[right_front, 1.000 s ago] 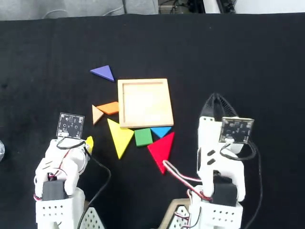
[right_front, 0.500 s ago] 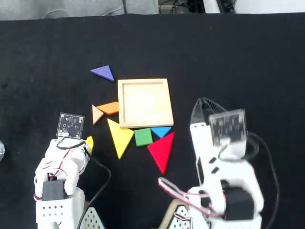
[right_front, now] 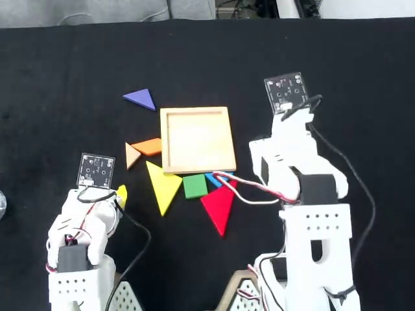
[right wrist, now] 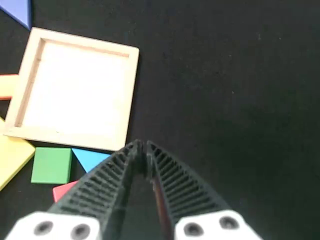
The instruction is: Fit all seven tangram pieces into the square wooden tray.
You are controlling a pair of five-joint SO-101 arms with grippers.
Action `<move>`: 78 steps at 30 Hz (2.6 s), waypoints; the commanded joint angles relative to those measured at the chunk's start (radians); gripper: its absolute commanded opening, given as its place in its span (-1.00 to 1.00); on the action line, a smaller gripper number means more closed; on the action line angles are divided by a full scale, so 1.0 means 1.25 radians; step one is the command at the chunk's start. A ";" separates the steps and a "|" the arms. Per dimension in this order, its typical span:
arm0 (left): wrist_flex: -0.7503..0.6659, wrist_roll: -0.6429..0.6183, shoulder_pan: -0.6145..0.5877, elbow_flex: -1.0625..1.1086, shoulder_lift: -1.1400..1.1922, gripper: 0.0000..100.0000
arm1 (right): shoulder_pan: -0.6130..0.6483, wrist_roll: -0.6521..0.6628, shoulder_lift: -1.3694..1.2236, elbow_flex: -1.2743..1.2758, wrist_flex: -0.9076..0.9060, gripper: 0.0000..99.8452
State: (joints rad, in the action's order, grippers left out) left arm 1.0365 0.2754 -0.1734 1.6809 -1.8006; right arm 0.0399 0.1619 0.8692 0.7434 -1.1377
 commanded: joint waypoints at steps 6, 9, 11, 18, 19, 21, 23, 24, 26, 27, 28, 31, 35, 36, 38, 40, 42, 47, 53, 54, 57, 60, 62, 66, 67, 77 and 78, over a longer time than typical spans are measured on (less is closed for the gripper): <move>-0.007 0.005 -0.002 0.014 -0.007 -0.58 | 0.011 -0.009 -0.006 0.201 0.258 -0.97; -0.007 0.005 -0.002 0.014 -0.007 -0.58 | 0.011 -0.009 -0.004 0.239 0.312 -0.97; -0.011 0.005 -0.002 0.014 -0.007 -0.58 | 0.011 -0.007 -0.004 0.239 0.295 -0.97; -0.036 0.038 -0.001 0.014 -0.009 -0.58 | 0.011 -0.006 -0.004 0.207 0.237 -0.97; -0.036 0.048 0.001 0.014 -0.007 -0.58 | 0.011 -0.006 -0.004 0.208 0.237 -0.97; -0.036 0.053 0.001 0.014 -0.007 -0.58 | 0.011 -0.006 -0.004 0.211 0.236 -0.97; -0.033 0.052 -0.001 0.014 -0.004 -0.58 | 0.011 -0.006 -0.006 0.213 0.236 -0.97; -0.023 0.054 -0.001 0.014 -0.004 -0.58 | 0.010 -0.006 -0.006 0.213 0.236 -0.97; 0.017 0.055 0.001 0.009 -0.007 -0.57 | 0.010 -0.006 -0.006 0.213 0.236 -0.97; 0.029 0.055 0.001 0.009 -0.009 -0.57 | 0.010 -0.006 -0.006 0.213 0.236 -0.97; 0.037 0.055 0.008 0.008 -0.009 -0.57 | 0.010 -0.006 -0.006 0.213 0.236 -0.97; 0.037 0.055 0.045 0.007 -0.009 -0.57 | 0.011 0.034 -0.006 0.224 0.236 -0.97; 0.029 0.164 0.039 -0.008 -0.009 -0.58 | 0.011 0.049 -0.006 0.230 0.237 -0.97; 0.028 0.199 0.037 -0.033 -0.009 -0.58 | 0.011 0.049 -0.006 0.230 0.237 -0.97; 0.043 0.216 0.034 -0.122 -0.002 -0.58 | 0.011 0.049 -0.006 0.234 0.239 -0.97; 0.069 0.216 0.035 -0.230 0.004 -0.58 | 0.011 0.049 -0.006 0.236 0.241 -0.97; 0.086 0.217 0.051 -0.321 0.031 -0.58 | 0.011 0.049 -0.006 0.236 0.241 -0.97; 0.131 0.210 0.095 -0.499 0.222 -0.58 | 0.011 0.048 -0.006 0.238 0.242 -0.97; 0.217 0.085 0.203 -0.729 0.593 -0.58 | 0.011 0.048 -0.007 0.239 0.242 -0.97; 0.220 0.056 0.219 -0.757 0.649 -0.58 | 0.011 0.048 -0.009 0.240 0.242 -0.97; 0.207 -0.016 0.249 -0.832 0.805 -0.58 | 0.011 0.049 -0.006 0.271 0.279 -0.97; 0.147 -0.069 0.246 -0.860 0.927 -0.58 | 0.011 0.054 -0.006 0.316 0.354 -0.98; 0.082 -0.085 0.234 -0.850 1.003 -0.58 | 0.010 0.055 -0.012 0.320 0.377 -0.98; -0.053 -0.120 0.211 -0.776 1.119 -0.58 | 0.011 0.054 -0.047 0.199 0.252 -0.98; -0.059 -0.153 0.211 -0.763 1.137 -0.58 | 0.011 0.054 -0.078 0.154 0.220 -0.97; -0.249 -0.227 0.100 -0.582 1.009 -0.58 | 0.123 -0.043 -0.530 -0.199 0.139 -0.62; -0.306 -0.227 0.084 -0.539 0.991 -0.58 | 0.128 -0.045 -0.563 -0.226 0.137 -0.56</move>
State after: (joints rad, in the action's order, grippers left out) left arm 0.8186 -0.0008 -0.0077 0.9030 -0.4887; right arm 0.1672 0.1511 0.2723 0.5976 -0.9567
